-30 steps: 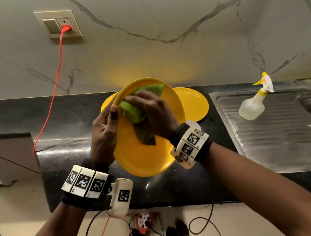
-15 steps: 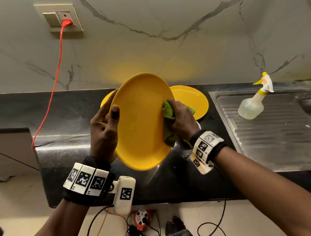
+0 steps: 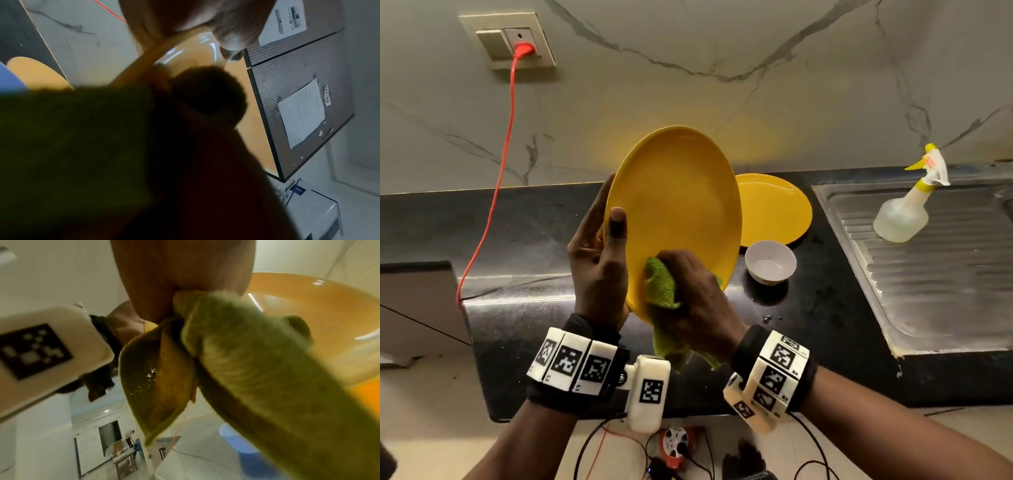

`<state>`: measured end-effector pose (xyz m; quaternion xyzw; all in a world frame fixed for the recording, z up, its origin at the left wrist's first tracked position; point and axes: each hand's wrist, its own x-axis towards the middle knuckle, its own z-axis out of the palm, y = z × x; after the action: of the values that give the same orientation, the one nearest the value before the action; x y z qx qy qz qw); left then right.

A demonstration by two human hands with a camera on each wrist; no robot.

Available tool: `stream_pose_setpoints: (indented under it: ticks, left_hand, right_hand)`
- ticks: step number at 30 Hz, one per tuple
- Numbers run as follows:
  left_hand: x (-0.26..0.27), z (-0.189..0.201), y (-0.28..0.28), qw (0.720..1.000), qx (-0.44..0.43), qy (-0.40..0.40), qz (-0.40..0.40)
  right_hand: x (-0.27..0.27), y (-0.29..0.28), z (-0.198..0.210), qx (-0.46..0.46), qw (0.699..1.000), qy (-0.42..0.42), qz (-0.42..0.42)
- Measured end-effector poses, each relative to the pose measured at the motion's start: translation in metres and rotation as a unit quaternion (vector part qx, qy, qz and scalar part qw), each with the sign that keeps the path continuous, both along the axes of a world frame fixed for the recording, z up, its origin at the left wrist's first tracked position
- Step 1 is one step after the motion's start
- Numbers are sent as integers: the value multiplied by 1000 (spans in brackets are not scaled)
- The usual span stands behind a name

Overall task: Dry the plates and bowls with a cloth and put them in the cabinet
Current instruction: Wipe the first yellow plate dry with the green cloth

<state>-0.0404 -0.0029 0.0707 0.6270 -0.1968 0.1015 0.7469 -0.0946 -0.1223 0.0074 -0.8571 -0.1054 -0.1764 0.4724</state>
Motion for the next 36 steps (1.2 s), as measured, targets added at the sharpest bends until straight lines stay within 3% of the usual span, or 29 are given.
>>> stream_pose_setpoints:
  ticks: [7, 11, 14, 18, 21, 24, 26, 31, 36]
  left_hand:
    - [-2, -3, 8, 999, -29, 35, -7]
    - [1, -6, 11, 999, -19, 16, 31]
    - [1, -4, 13, 999, -7, 6, 44]
    - [0, 0, 13, 999, 8, -4, 35]
    - [1, 1, 12, 999, 3, -25, 25]
    - [1, 1, 9, 999, 3, -25, 32]
    - [-1, 1, 5, 999, 0, -15, 39]
    - [2, -4, 1, 999, -34, 5, 8]
    - [5, 2, 4, 999, -17, 3, 32]
  right_hand:
    - [11, 16, 24, 7, 997, -73, 34]
    - [3, 2, 0, -120, 987, -90, 63]
    - [5, -30, -9, -206, 973, -106, 14]
    - [40, -82, 7, -159, 978, -55, -122]
    - [53, -96, 8, -170, 977, -37, -122]
    - [38, -76, -5, -58, 988, 20, -139]
    - [27, -53, -8, -23, 993, 15, -114]
    - [28, -7, 24, -7, 990, -124, -62]
    - [20, -8, 13, -105, 985, -127, 54]
